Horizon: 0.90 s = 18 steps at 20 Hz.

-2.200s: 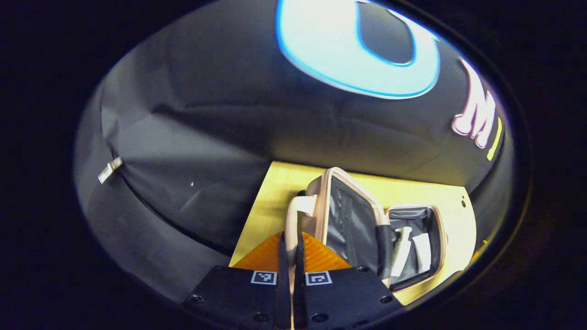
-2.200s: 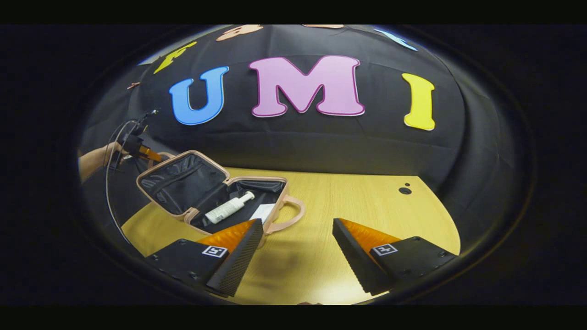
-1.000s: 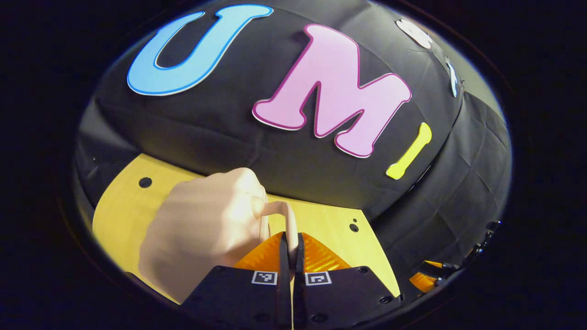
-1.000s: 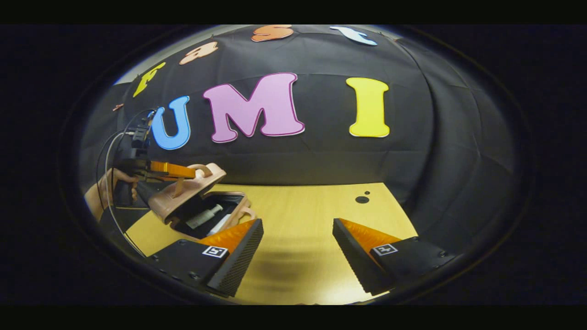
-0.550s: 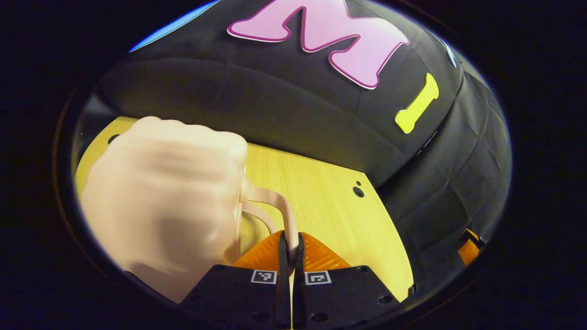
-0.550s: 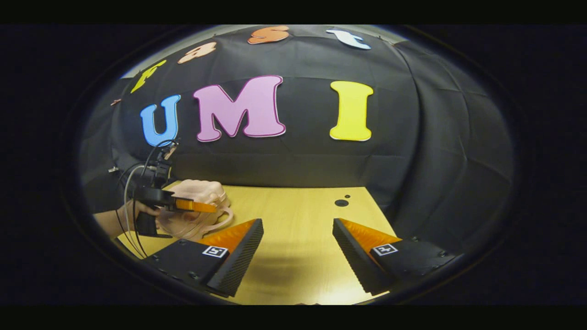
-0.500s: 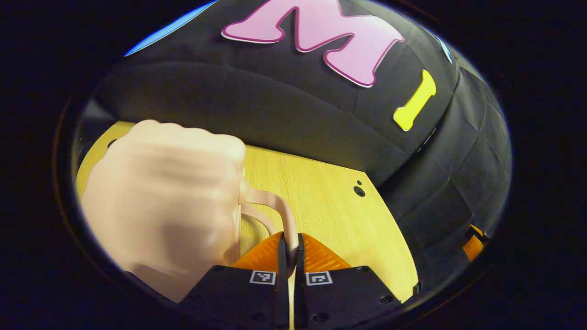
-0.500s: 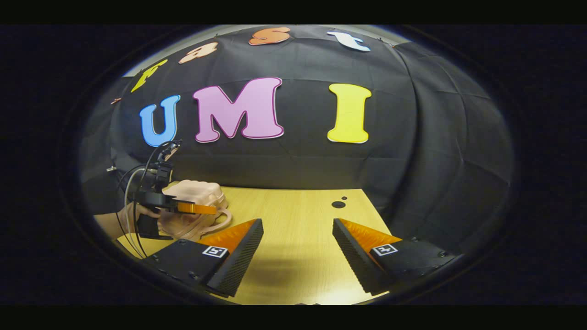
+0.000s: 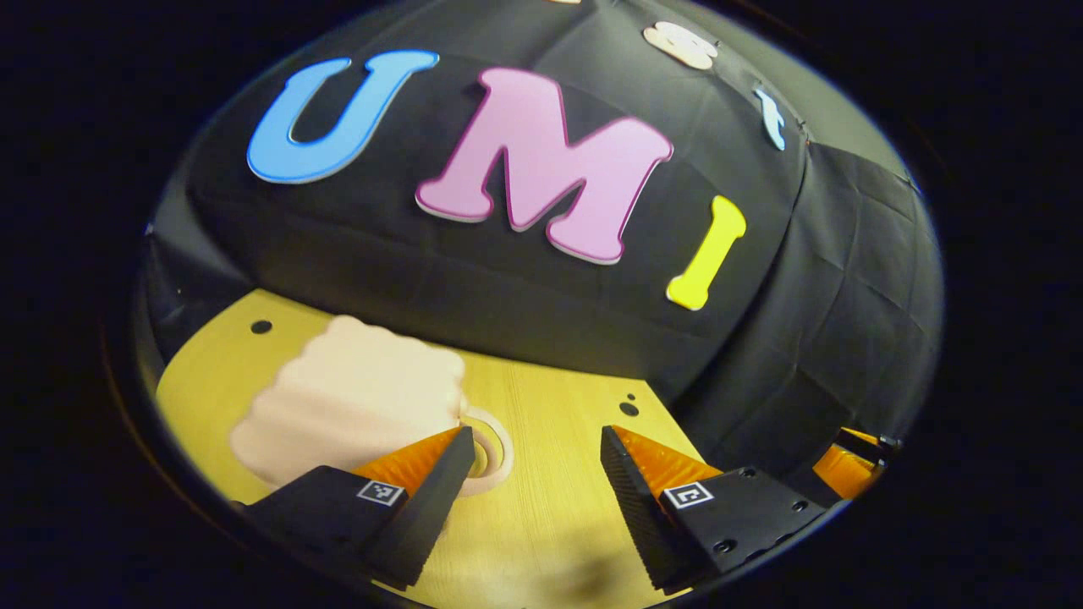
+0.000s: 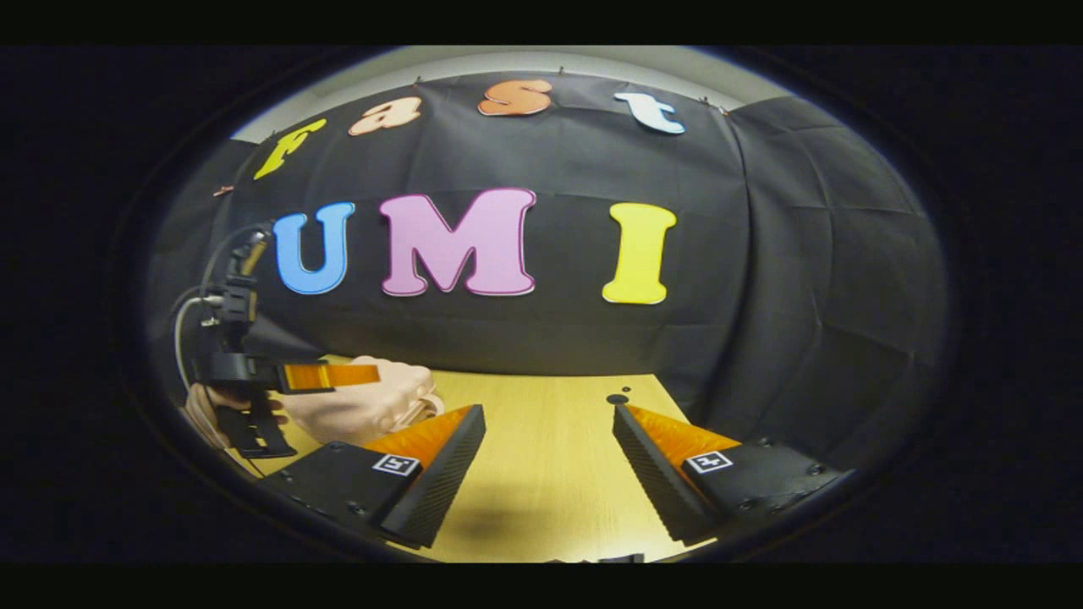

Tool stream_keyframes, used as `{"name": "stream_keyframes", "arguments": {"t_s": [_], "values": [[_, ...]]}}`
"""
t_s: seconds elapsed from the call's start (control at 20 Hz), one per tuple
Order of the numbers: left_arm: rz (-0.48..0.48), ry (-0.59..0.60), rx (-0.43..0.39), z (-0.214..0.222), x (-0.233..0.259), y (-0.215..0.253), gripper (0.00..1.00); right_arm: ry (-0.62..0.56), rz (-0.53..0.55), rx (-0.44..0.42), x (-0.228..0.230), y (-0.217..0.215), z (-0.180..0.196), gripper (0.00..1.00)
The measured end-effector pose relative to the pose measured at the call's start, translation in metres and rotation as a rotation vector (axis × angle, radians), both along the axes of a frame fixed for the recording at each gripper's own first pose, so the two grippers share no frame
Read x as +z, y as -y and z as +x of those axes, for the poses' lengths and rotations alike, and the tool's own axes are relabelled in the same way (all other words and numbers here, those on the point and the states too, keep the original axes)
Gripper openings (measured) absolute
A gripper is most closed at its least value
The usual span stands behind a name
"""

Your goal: First open the suitcase, pack the skin care products into it, and then close the suitcase.

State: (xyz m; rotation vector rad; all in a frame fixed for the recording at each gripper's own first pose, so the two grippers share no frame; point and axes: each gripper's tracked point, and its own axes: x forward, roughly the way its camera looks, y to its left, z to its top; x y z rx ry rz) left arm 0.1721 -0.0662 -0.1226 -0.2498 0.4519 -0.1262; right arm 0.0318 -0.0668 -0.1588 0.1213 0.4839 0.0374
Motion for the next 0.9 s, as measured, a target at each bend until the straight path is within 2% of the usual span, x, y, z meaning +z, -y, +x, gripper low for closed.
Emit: {"name": "stream_keyframes", "arguments": {"t_s": [0.2, 0.25, 0.4, 0.6, 0.8, 0.85, 0.9], "values": [[0.217, 0.220, 0.031, -0.083, 0.115, -0.015, 0.96, 0.094, 0.053, -0.011, 0.067, -0.029, -0.029, 0.98], [0.244, 0.266, 0.056, -0.101, 0.137, -0.017, 0.96, 0.135, 0.052, -0.010, 0.084, -0.035, -0.036, 0.98], [0.295, 0.393, 0.058, -0.154, 0.186, -0.009, 0.97, 0.242, 0.055, -0.031, 0.124, -0.045, -0.055, 0.97], [0.323, 0.472, 0.067, -0.192, 0.207, -0.014, 0.96, 0.305, 0.069, -0.038, 0.144, -0.057, -0.072, 0.97], [0.289, 0.455, 0.093, -0.208, 0.205, -0.027, 0.96, 0.323, 0.058, -0.049, 0.154, -0.060, -0.080, 0.98], [0.279, 0.448, 0.121, -0.213, 0.202, -0.041, 0.96, 0.334, 0.042, -0.052, 0.157, -0.060, -0.083, 0.97], [0.291, 0.448, 0.135, -0.216, 0.202, -0.047, 0.96, 0.338, 0.013, -0.051, 0.157, -0.060, -0.087, 0.89]]}}
